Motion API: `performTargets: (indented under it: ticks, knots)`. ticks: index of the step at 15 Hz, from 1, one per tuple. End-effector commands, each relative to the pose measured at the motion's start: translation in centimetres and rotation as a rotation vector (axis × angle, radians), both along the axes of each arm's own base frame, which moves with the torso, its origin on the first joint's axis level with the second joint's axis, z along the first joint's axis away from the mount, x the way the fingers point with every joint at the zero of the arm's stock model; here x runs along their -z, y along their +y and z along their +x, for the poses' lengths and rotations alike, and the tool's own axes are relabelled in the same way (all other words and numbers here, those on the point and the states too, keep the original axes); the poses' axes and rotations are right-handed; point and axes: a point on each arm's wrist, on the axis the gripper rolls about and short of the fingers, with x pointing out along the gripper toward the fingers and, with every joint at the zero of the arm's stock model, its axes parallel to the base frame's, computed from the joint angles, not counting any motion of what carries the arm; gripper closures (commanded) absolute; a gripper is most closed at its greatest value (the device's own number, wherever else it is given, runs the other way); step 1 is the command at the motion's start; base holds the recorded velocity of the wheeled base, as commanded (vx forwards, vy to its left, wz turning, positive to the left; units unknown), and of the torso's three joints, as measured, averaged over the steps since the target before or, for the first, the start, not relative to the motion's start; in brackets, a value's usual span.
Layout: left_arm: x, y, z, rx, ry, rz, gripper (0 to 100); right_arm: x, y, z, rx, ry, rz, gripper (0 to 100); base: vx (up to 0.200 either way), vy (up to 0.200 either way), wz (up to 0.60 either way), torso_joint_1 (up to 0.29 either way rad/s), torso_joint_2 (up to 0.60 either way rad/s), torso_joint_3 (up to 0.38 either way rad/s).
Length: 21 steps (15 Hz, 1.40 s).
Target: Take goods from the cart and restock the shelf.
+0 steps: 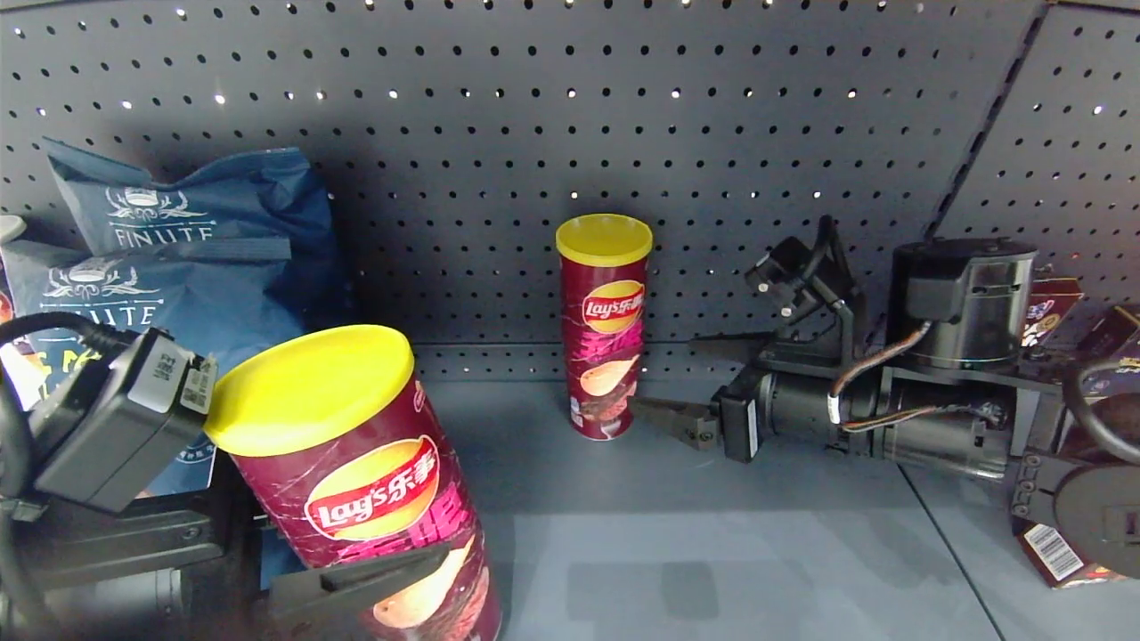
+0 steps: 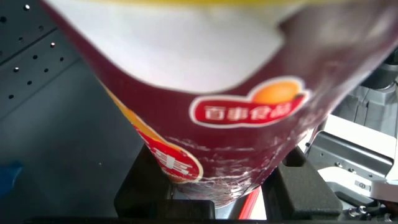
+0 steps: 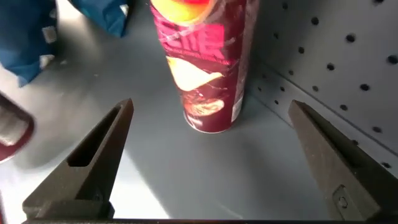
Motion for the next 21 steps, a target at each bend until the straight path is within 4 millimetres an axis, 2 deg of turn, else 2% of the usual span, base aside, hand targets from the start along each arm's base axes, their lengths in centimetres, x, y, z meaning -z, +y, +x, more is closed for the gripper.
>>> performTargets:
  ticks: [1, 12, 21]
  knots:
    - [0.0, 0.1, 0.0, -0.004, -0.001, -0.001, 100, 1.2, 0.5, 1.0, -0.005, 0.018, -0.012, 0, 0.0, 0.0, 0.0, 0.0, 0.0, 0.0]
    - [0.1, 0.3, 0.2, -0.021, 0.002, 0.0, 100, 3.4, 2.9, 3.9, -0.009, 0.026, -0.017, 0, 0.0, 0.0, 0.0, 0.0, 0.0, 0.0]
    - [0.1, 0.3, 0.2, -0.02, 0.002, 0.0, 100, 3.8, 4.3, 5.5, -0.007, 0.014, 0.015, 0, 0.0, 0.0, 0.0, 0.0, 0.0, 0.0]
